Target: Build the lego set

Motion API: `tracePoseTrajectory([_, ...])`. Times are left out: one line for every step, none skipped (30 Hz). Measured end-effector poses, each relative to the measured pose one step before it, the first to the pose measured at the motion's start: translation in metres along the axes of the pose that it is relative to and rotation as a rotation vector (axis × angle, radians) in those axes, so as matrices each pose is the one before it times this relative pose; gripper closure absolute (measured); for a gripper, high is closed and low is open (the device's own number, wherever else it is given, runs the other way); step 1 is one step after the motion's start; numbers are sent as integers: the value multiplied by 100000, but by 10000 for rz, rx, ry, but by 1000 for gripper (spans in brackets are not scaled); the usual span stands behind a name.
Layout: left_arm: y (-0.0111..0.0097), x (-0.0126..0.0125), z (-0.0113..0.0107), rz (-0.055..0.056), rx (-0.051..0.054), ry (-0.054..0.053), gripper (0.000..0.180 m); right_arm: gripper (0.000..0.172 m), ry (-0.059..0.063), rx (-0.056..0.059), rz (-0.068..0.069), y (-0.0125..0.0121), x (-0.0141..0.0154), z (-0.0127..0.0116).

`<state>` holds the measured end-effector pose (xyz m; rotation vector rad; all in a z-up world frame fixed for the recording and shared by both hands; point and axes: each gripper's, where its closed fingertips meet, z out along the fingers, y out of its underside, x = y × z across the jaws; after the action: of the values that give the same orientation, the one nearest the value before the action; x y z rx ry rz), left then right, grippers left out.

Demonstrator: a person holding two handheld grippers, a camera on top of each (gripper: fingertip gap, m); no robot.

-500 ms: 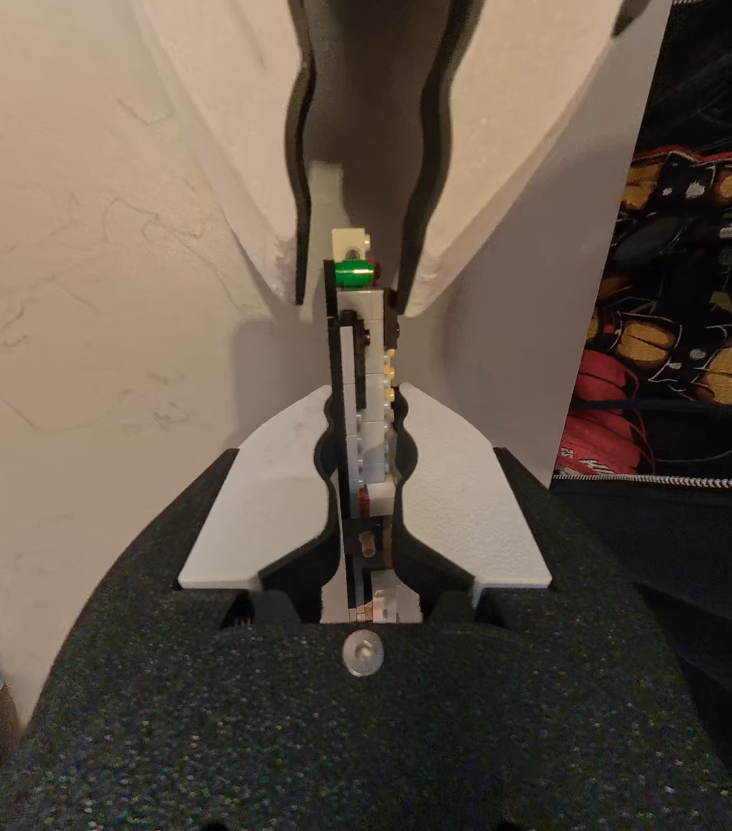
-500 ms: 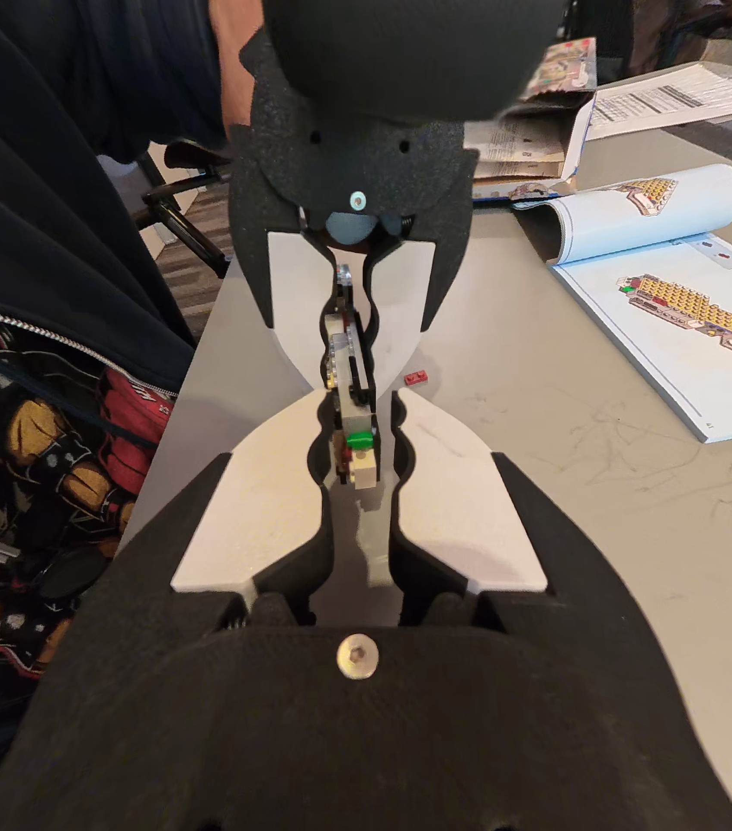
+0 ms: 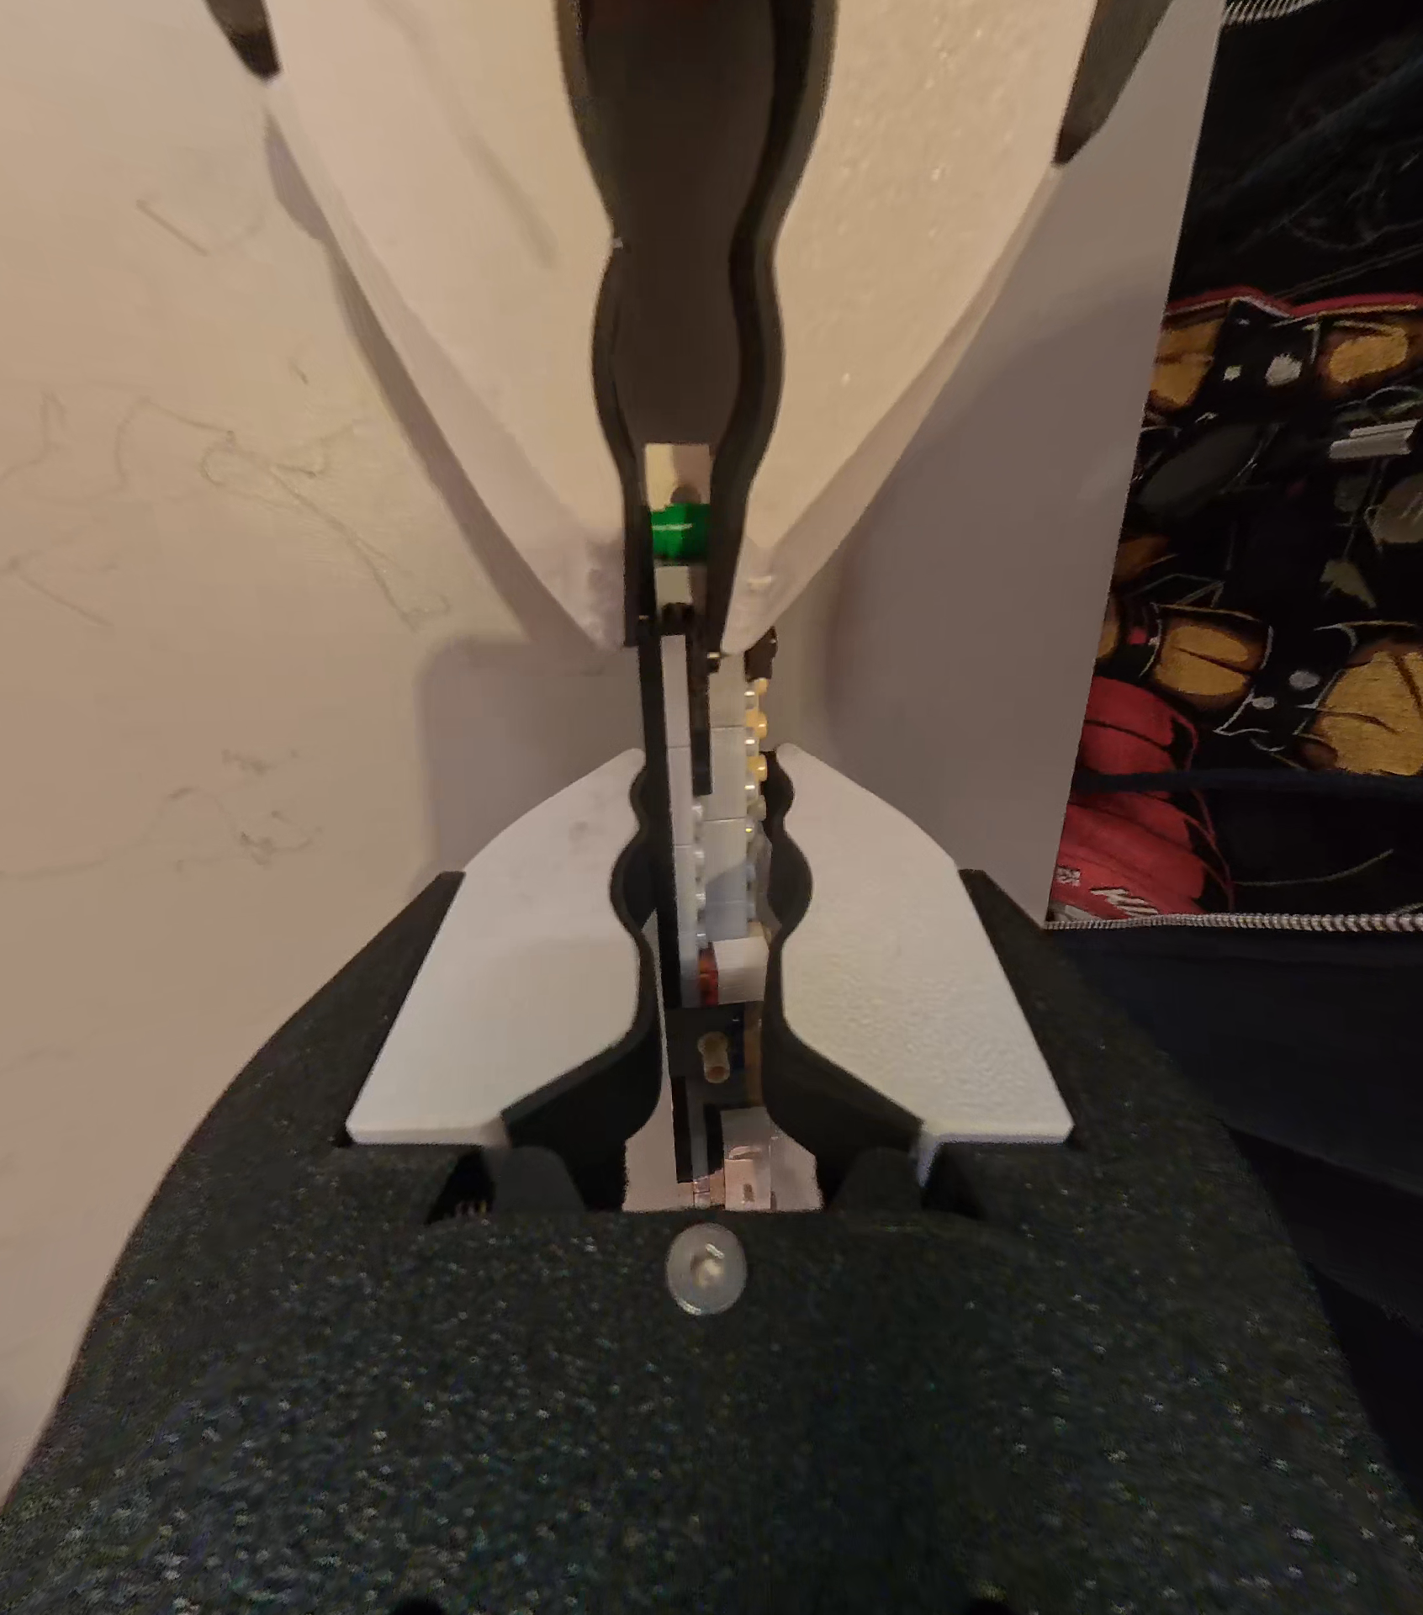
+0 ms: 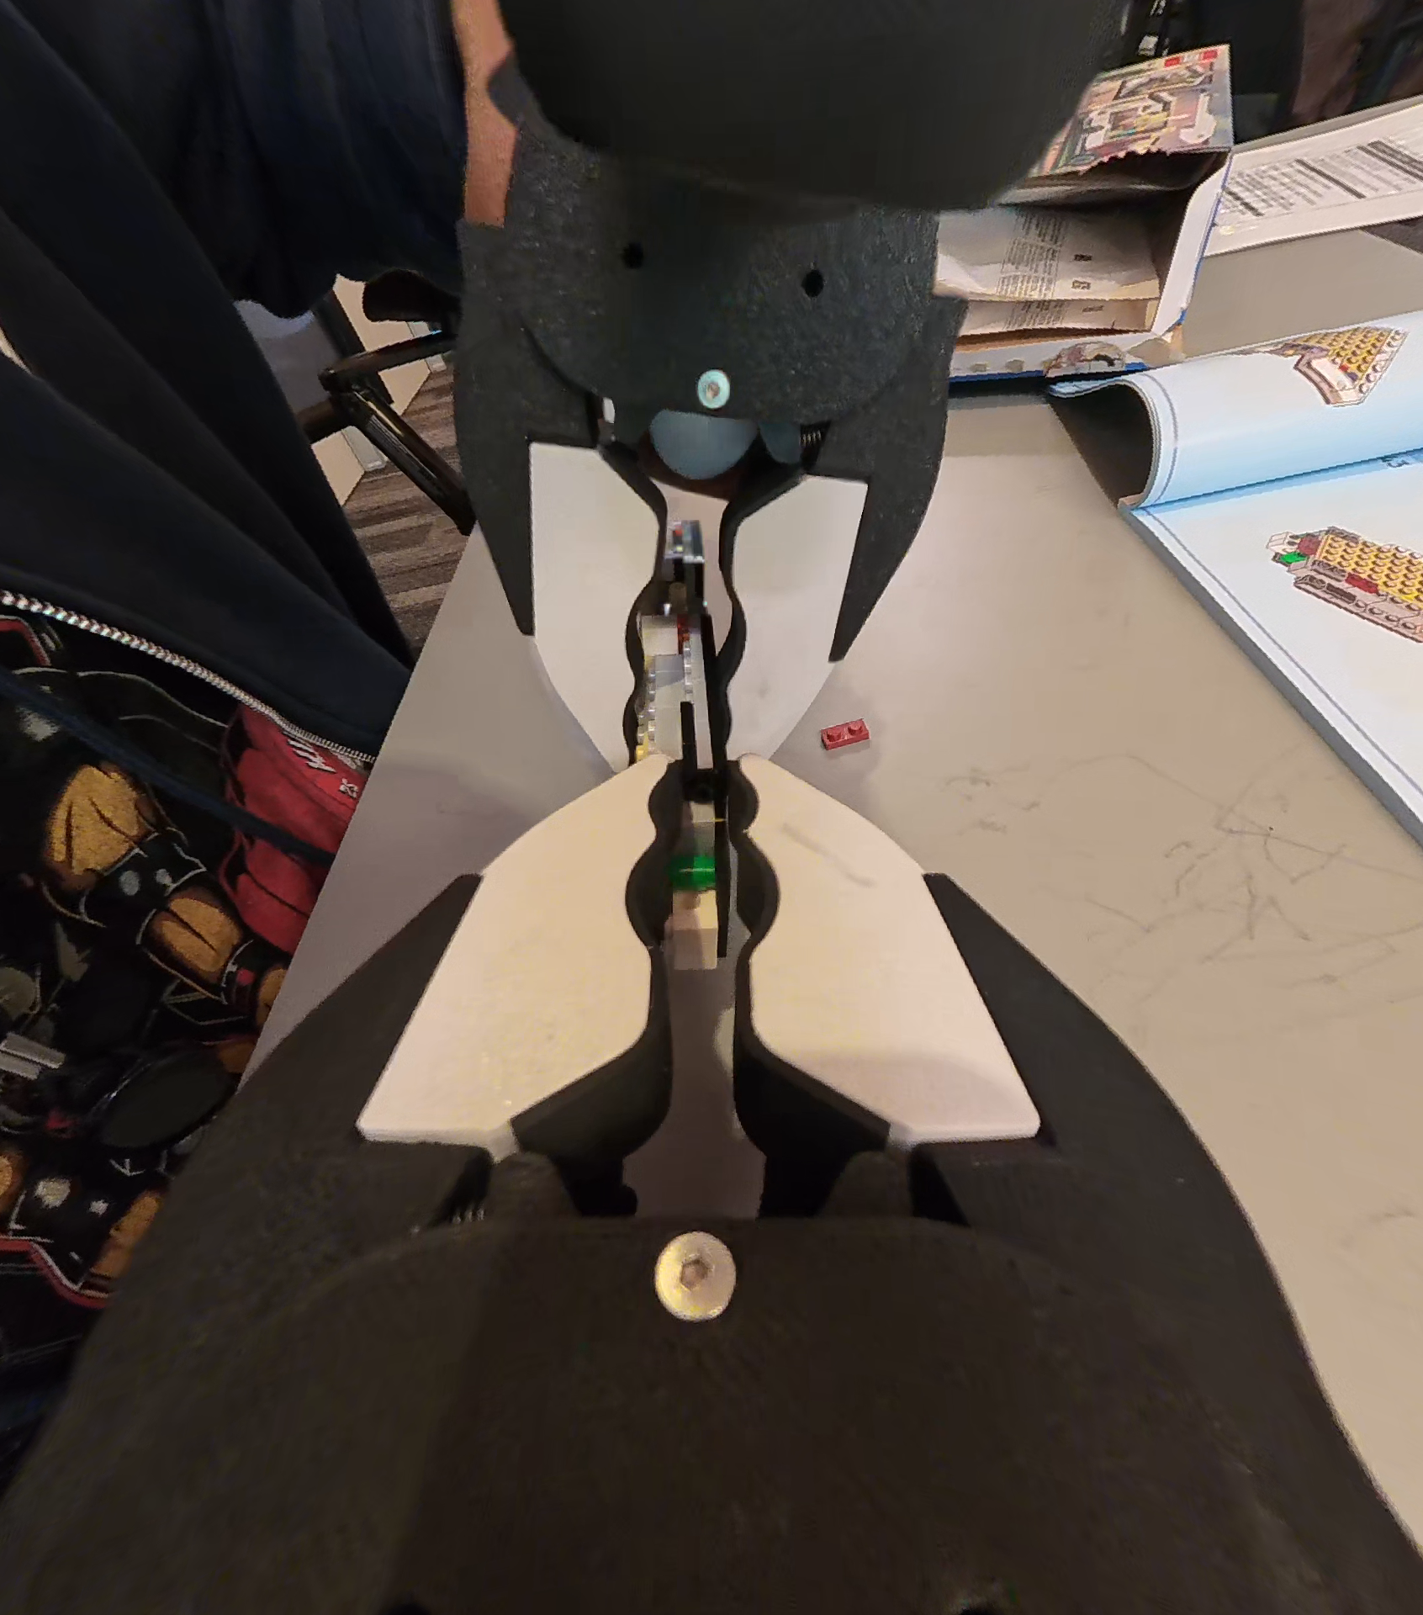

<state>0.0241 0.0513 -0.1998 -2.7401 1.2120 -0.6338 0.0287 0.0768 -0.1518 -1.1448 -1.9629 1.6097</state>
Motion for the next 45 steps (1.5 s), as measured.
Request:
tracePoseTrajectory([-101, 126, 18, -126, 151, 218, 159, 161, 41, 66, 84, -69, 112, -61])
tracePoseTrajectory([-93, 121, 1, -128, 162, 231, 159, 154, 1, 87, 128, -75, 104, -111])
tracePoseTrajectory([-65, 106, -15, -121, 161, 203, 159, 146, -159, 75, 166, -69, -78, -154])
tracePoseTrajectory([-44, 125, -44, -114, 167, 190, 159, 142, -215, 78, 194, -48, -157, -170])
tracePoseTrajectory([-39, 168, -64, -140, 188, 212, 159, 138, -207, 85, 200, -34, -139, -140])
tracePoseTrajectory([10, 266, -69, -158, 210, 267, 159, 136, -212, 59, 230, 14, -148, -71])
tracePoseTrajectory([64, 322, -63, -184, 227, 325, 159, 134, -264, 31, 264, 48, -220, 20])
tracePoseTrajectory([52, 249, -63, -224, 286, 290, 159, 131, -296, -4, 274, 99, -294, 109])
tracePoseTrajectory([46, 195, -45, -252, 334, 281, 159, 130, -237, -83, 256, 219, -221, 226])
tracePoseTrajectory([55, 194, -35, -255, 331, 312, 159, 129, -166, -172, 198, 345, -131, 336])
tracePoseTrajectory([62, 166, -20, -230, 328, 295, 159, 127, -150, -216, 119, 421, -156, 413])
tracePoseTrajectory([6, 114, -8, -175, 335, 226, 159, 126, -110, -249, 67, 443, -121, 457])
tracePoseTrajectory([17, 93, -20, -99, 306, 177, 159, 124, -31, -266, 29, 418, -31, 440])
tracePoseTrajectory([42, 127, -29, -42, 271, 159, 159, 124, 14, -246, 9, 269, 19, 348])
tracePoseTrajectory([23, 156, -55, 9, 259, 156, 159, 125, -16, -110, 22, 61, 5, 236])
tracePoseTrajectory([-47, 179, -107, 56, 289, 148, 159, 126, -32, -18, 78, -54, 15, 203])
tracePoseTrajectory([-130, 138, -145, 63, 329, 118, 159, 129, -35, -50, 113, 12, 58, 194])
tracePoseTrajectory([-172, 80, -201, 36, 336, 75, 159, 131, -23, -67, 100, 19, 67, 170])
tracePoseTrajectory([-150, -16, -237, 12, 311, 33, 159, 131, 2, 10, 76, -83, 83, 112])
tracePoseTrajectory([-113, -63, -289, 5, 289, 8, 159, 131, 62, 114, 84, -218, 179, 41])
tracePoseTrajectory([-123, -148, -325, -16, 314, -31, 159, 131, 103, 178, 127, -297, 257, -24])
tracePoseTrajectory([-166, -155, -375, -55, 383, -33, 159, 131, 126, 229, 183, -364, 348, -75])
tracePoseTrajectory([-215, -101, -416, -109, 441, 20, 159, 130, 148, 267, 231, -402, 416, -95])
tracePoseTrajectory([-352, -82, -431, -152, 564, 39, 159, 130, 165, 268, 256, -411, 463, -83])
tracePoseTrajectory([-570, -146, -430, -215, 731, 17, 159, 130, 111, 275, 250, -445, 375, -35])
tracePoseTrajectory([-625, -106, -407, -281, 783, 82, 159, 130, -15, 316, 227, -498, 155, 27])
tracePoseTrajectory([-604, -56, -327, -307, 757, 145, 159, 130, -86, 314, 235, -502, 13, 113])
tracePoseTrajectory([-516, -44, -238, -278, 712, 136, 159, 130, -56, 272, 241, -438, 46, 175])
tracePoseTrajectory([-368, 18, -148, -192, 604, 142, 159, 130, -26, 238, 192, -382, 68, 201])
tracePoseTrajectory([-181, 50, -83, -112, 478, 128, 159, 131, -25, 232, 136, -357, 51, 197])
tracePoseTrajectory([-52, 77, -17, -58, 373, 112, 159, 131, -50, 208, 112, -317, -4, 172])
tracePoseTrajectory([20, 114, 9, -34, 314, 114, 159, 131, -94, 206, 98, -310, -85, 140])
tracePoseTrajectory([92, 141, 0, -34, 257, 129, 159, 131, -110, 234, 78, -344, -137, 107])
tracePoseTrajectory([155, 157, -19, -41, 181, 141, 159, 133, -104, 237, 58, -347, -131, 67])
tracePoseTrajectory([191, 102, -15, -50, 133, 105, 159, 135, -106, 194, 49, -280, -156, 65])
tracePoseTrajectory([201, 38, -20, -48, 90, 62, 159, 137, -100, 119, 46, -177, -154, 91])
tracePoseTrajectory([208, -12, -22, -48, 49, 28, 159, 138, -55, 18, 27, -5, -107, 132])
tracePoseTrajectory([169, 6, -21, -37, 48, 33, 159, 139, 38, -58, -6, 112, 21, 155])
tracePoseTrajectory([120, 46, -31, -32, 42, 39, 159, 140, 87, -71, -29, 149, 93, 137])
tracePoseTrajectory([109, 97, -49, -28, 20, 55, 159, 144, 70, -35, -7, 104, 78, 93])
tracePoseTrajectory([76, 61, -59, -28, 10, 13, 159, 146, 3, -11, 32, 72, 22, 55])
tracePoseTrajectory([48, -48, -56, -42, 13, -57, 158, 146, -37, -14, 57, 60, -32, 47])
tracePoseTrajectory([45, -92, -52, -59, 4, -74, 157, 147, -39, -5, 24, 65, -43, 31])
tracePoseTrajectory([48, -83, -49, -34, -3, -68, 155, 148, -25, 3, -9, 40, -43, 15])
tracePoseTrajectory([130, -100, -12, 34, -42, -95, 154, 148, 4, -2, -15, 34, -31, -3])
